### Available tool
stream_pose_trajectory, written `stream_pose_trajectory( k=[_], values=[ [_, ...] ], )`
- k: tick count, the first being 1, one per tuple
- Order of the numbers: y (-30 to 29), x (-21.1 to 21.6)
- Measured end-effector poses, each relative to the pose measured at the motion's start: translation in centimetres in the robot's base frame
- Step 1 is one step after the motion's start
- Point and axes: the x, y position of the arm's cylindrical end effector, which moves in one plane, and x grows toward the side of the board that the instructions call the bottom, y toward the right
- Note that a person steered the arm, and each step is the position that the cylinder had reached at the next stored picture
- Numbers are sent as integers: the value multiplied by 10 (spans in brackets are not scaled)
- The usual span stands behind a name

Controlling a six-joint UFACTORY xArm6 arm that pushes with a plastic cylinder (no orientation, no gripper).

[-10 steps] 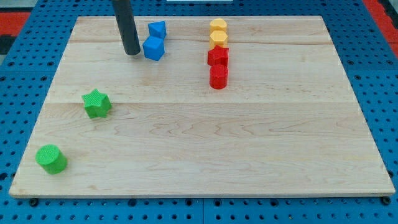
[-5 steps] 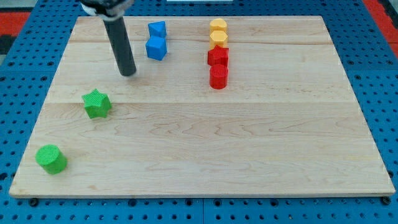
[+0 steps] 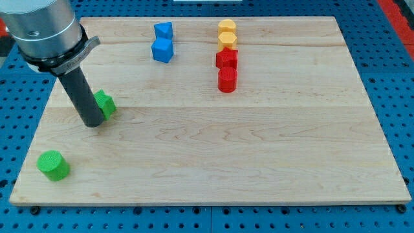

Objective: Slide green star to the blue cube

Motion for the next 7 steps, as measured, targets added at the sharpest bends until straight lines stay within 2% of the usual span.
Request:
stream_pose_trajectory(
  k=[1,2,3,4,7],
  values=[
    [0,-11],
    [-33,-11],
    [-37,-23],
    [-30,-35],
    [29,-37]
  ],
)
